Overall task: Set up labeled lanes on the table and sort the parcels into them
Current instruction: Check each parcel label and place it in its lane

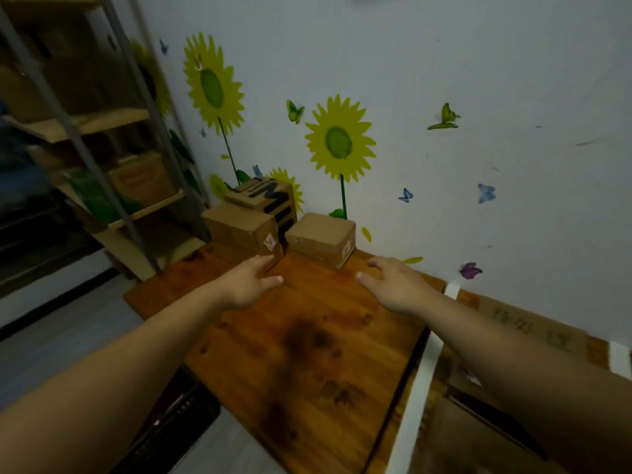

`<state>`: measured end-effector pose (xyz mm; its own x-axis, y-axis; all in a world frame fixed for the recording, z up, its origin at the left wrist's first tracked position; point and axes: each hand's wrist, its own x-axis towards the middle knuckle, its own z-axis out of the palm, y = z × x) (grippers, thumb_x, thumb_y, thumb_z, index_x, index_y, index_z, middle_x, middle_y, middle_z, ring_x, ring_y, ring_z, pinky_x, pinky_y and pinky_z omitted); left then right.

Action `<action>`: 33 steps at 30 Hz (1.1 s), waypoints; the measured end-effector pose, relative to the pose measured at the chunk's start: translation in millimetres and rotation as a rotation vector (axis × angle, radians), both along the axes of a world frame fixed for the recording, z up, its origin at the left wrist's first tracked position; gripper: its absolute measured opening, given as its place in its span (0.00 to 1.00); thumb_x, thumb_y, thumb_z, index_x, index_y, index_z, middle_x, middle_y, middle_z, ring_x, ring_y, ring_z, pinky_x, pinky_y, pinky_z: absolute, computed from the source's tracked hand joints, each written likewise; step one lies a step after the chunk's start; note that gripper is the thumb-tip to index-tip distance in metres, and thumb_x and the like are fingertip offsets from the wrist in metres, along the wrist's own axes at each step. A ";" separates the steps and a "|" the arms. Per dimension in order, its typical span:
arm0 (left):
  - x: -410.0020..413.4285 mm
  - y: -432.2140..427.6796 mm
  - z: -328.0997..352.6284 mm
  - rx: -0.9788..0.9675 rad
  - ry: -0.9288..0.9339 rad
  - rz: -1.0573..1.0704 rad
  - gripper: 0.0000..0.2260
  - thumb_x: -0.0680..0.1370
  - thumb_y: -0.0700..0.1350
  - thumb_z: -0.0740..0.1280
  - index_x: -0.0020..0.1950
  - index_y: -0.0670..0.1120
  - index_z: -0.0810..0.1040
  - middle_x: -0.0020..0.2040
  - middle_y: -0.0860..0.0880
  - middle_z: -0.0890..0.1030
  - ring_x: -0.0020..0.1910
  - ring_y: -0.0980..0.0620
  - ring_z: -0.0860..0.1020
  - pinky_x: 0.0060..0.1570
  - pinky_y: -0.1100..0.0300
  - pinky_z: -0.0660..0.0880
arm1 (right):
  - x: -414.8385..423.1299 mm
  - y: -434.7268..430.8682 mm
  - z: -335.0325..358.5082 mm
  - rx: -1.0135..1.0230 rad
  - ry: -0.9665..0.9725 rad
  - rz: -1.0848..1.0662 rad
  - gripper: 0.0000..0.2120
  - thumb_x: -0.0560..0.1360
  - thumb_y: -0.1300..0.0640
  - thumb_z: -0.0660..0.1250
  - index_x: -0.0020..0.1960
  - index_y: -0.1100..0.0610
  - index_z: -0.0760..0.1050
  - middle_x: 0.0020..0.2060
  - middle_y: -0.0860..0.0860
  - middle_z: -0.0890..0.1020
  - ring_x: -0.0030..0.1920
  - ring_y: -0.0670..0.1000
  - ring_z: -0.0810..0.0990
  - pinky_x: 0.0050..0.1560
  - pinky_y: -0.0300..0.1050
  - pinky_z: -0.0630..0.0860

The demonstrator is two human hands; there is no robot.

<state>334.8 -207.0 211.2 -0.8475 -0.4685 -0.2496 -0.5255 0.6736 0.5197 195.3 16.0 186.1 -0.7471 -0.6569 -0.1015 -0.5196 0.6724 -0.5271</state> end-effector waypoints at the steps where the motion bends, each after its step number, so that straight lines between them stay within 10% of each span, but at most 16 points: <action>1: -16.6 -12.2 -3.6 -0.009 -0.013 -0.022 0.29 0.80 0.54 0.61 0.78 0.50 0.54 0.78 0.47 0.53 0.76 0.46 0.52 0.72 0.52 0.55 | -7.7 -11.3 -1.9 0.027 0.004 -0.001 0.29 0.79 0.38 0.55 0.75 0.51 0.61 0.72 0.54 0.66 0.70 0.56 0.67 0.67 0.49 0.66; 14: -250.3 -200.1 -100.1 -0.041 -0.013 -0.286 0.34 0.77 0.57 0.63 0.78 0.50 0.52 0.78 0.45 0.50 0.76 0.43 0.51 0.73 0.48 0.56 | -111.8 -172.0 -62.6 0.128 -0.142 -0.414 0.30 0.78 0.40 0.59 0.75 0.53 0.60 0.72 0.56 0.66 0.70 0.57 0.67 0.67 0.52 0.67; 19: -301.1 -239.9 -127.9 0.017 -0.017 -0.357 0.34 0.74 0.58 0.65 0.75 0.46 0.59 0.66 0.40 0.70 0.59 0.39 0.74 0.53 0.51 0.76 | -138.9 -227.5 -79.0 0.157 -0.312 -0.552 0.26 0.81 0.48 0.58 0.73 0.61 0.63 0.71 0.59 0.66 0.70 0.59 0.66 0.67 0.52 0.65; 29: -361.6 -251.5 -169.2 0.180 -0.161 -0.241 0.36 0.76 0.54 0.67 0.77 0.42 0.54 0.73 0.38 0.63 0.68 0.38 0.66 0.65 0.49 0.68 | -184.4 -269.6 -124.2 -0.235 -0.498 -0.738 0.22 0.78 0.54 0.64 0.69 0.48 0.61 0.42 0.44 0.75 0.40 0.41 0.75 0.39 0.35 0.73; 33: -352.6 -243.0 -172.4 0.142 -0.113 -0.255 0.39 0.73 0.50 0.71 0.77 0.46 0.53 0.71 0.39 0.61 0.67 0.37 0.66 0.65 0.47 0.68 | -177.8 -260.1 -134.0 -0.310 -0.514 -0.778 0.26 0.78 0.55 0.65 0.72 0.49 0.60 0.52 0.48 0.78 0.49 0.47 0.79 0.51 0.43 0.77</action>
